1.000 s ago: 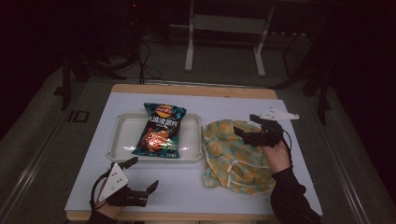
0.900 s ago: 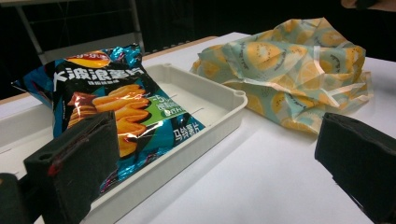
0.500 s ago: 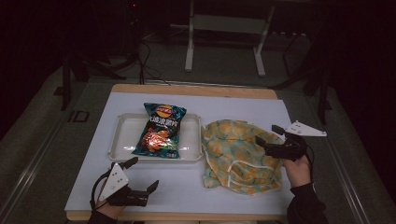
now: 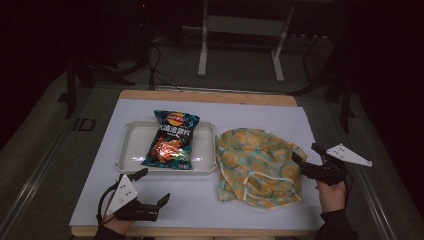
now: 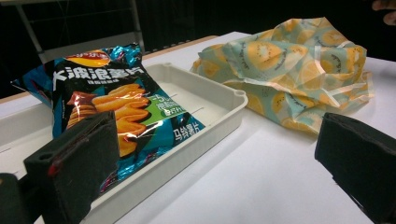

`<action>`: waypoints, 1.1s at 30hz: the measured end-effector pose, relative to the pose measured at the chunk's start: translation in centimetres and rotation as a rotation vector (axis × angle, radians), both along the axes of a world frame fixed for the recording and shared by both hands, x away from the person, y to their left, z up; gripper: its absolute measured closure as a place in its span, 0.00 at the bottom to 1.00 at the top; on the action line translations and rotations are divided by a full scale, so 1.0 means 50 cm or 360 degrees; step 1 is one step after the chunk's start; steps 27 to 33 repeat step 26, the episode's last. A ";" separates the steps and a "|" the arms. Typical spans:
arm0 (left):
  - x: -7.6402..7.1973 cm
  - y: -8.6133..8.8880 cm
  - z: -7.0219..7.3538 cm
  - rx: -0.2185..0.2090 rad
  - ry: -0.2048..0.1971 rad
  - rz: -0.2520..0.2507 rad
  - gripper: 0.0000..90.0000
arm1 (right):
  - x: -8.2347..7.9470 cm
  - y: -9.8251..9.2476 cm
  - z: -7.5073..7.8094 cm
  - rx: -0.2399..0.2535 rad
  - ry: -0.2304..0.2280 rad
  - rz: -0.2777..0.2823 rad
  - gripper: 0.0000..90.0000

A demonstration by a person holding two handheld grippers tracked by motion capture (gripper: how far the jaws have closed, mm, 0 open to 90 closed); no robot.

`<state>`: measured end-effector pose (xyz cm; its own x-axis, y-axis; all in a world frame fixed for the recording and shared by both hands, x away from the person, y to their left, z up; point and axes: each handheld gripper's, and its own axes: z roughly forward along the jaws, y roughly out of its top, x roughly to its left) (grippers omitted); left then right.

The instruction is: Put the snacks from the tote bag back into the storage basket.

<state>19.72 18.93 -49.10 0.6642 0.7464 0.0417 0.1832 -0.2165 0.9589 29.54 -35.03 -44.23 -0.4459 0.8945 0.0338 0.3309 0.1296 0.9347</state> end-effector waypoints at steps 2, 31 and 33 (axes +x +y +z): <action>0.000 0.000 0.000 0.0000 -0.0001 -0.0003 0.00 | -0.003 -0.004 -0.004 0.0003 -0.0007 -0.0019 0.15; -0.001 0.002 0.000 -0.0007 -0.0006 -0.0006 0.00 | -0.029 -0.049 -0.043 0.0066 0.0033 -0.0129 0.15; -0.001 0.002 0.000 -0.0007 -0.0006 -0.0006 0.00 | -0.029 -0.049 -0.043 0.0066 0.0033 -0.0129 0.15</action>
